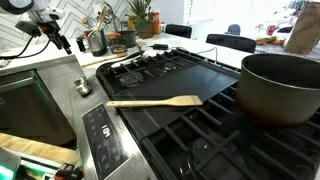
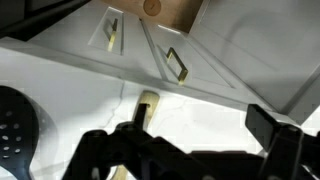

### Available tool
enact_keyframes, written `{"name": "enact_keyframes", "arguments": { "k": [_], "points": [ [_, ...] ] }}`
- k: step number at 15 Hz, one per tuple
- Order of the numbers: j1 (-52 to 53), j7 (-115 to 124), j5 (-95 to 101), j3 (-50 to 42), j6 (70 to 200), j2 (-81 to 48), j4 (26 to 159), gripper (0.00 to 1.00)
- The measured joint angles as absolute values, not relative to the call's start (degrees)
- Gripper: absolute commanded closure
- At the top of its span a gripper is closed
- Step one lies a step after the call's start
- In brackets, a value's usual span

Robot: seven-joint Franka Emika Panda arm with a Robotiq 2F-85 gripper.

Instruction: Pick up the wooden spoon from the kitchen counter and put it on the black tray on the hob of the stove

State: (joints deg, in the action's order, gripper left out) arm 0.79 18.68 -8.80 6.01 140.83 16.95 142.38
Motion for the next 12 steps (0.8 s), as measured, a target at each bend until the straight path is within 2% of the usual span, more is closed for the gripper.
{"name": "enact_keyframes", "arguments": {
  "k": [12],
  "points": [
    [-4.4, 30.9, -3.4, 4.2, 140.9, 8.4, 137.8, 0.0]
  ]
}}
